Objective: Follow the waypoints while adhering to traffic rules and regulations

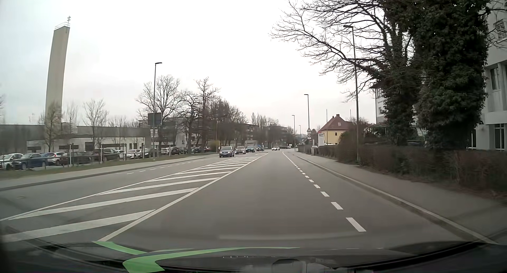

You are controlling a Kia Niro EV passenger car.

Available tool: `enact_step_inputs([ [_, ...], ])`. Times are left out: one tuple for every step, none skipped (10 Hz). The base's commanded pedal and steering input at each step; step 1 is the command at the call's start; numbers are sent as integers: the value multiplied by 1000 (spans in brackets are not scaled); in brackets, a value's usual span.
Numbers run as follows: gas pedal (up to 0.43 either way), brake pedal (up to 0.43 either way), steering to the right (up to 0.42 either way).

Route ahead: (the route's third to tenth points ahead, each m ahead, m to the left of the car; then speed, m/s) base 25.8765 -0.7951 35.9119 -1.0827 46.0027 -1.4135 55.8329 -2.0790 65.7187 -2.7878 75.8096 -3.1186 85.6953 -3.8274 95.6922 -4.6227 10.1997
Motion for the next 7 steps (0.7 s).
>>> enact_step_inputs([
  [260, 0, 22],
  [260, 0, 18],
  [260, 0, 12],
  [248, 0, 11],
  [228, 0, 11],
  [228, 0, 10],
  [197, 0, 7],
])
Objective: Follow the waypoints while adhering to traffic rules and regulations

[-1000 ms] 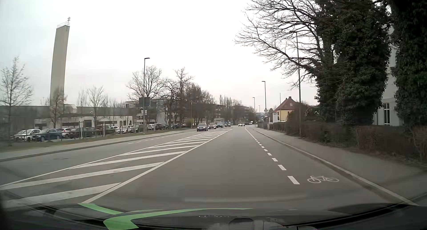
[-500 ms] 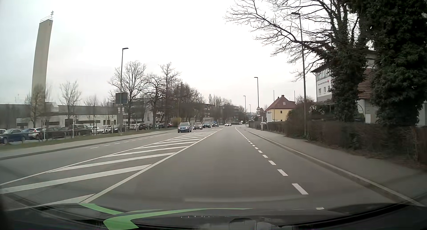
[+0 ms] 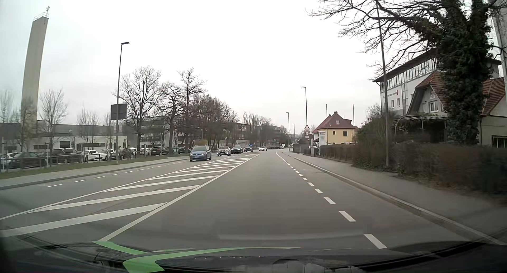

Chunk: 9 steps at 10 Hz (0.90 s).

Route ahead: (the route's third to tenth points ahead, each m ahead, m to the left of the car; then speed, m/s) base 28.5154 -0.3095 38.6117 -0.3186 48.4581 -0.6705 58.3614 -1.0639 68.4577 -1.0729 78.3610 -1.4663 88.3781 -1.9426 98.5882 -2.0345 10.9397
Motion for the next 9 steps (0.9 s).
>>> enact_step_inputs([
  [118, 0, 5],
  [67, 0, 4],
  [67, 0, 4],
  [67, 0, 3],
  [67, 0, 4],
  [67, 0, 3],
  [47, 0, 3],
  [0, 0, 3],
  [0, 0, 3],
])
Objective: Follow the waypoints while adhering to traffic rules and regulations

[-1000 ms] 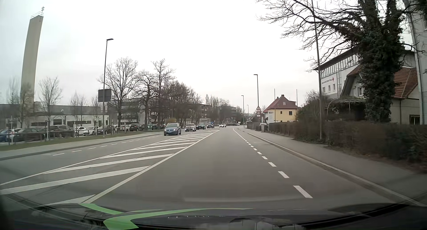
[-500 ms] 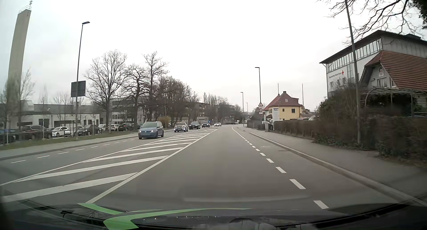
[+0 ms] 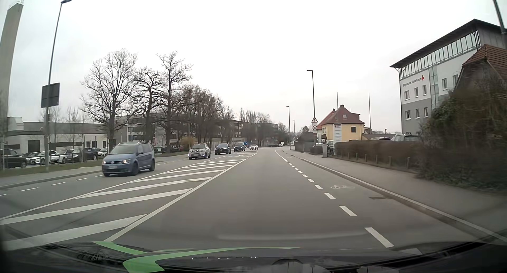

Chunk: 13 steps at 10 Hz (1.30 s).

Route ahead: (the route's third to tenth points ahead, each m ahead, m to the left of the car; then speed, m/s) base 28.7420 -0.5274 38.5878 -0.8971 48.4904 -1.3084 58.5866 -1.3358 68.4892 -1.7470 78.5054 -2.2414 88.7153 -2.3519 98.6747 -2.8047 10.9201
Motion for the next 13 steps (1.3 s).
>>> enact_step_inputs([
  [0, 0, 3],
  [0, 0, 3],
  [0, 0, 3],
  [0, 0, 2],
  [0, 0, 2],
  [0, 12, 2],
  [0, 67, 2],
  [0, 104, 2],
  [0, 140, 2],
  [0, 171, 2],
  [0, 189, 2],
  [0, 195, 2],
  [0, 207, 2],
])
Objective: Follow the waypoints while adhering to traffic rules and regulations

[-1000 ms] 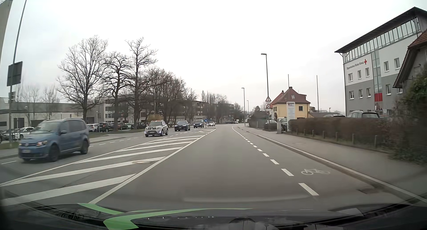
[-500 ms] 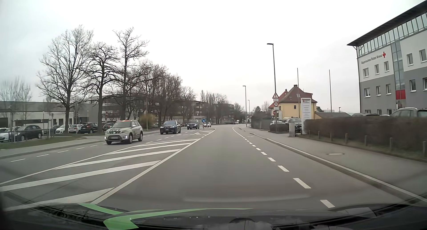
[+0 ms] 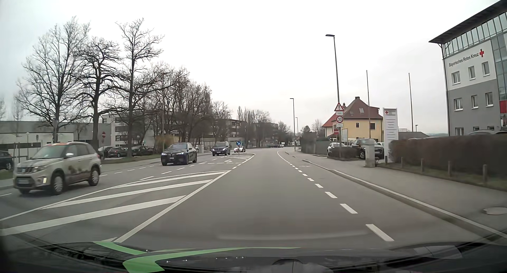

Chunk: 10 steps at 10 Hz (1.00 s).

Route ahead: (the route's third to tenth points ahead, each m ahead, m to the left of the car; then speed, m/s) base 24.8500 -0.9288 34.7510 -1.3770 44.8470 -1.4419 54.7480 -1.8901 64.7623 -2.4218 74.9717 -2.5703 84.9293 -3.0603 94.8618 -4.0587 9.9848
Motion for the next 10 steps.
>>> enact_step_inputs([
  [0, 207, 2],
  [0, 213, 2],
  [0, 213, 2],
  [0, 213, 2],
  [0, 220, 3],
  [0, 213, 3],
  [0, 213, 2],
  [0, 220, 4],
  [0, 213, 5],
  [0, 213, 5],
])
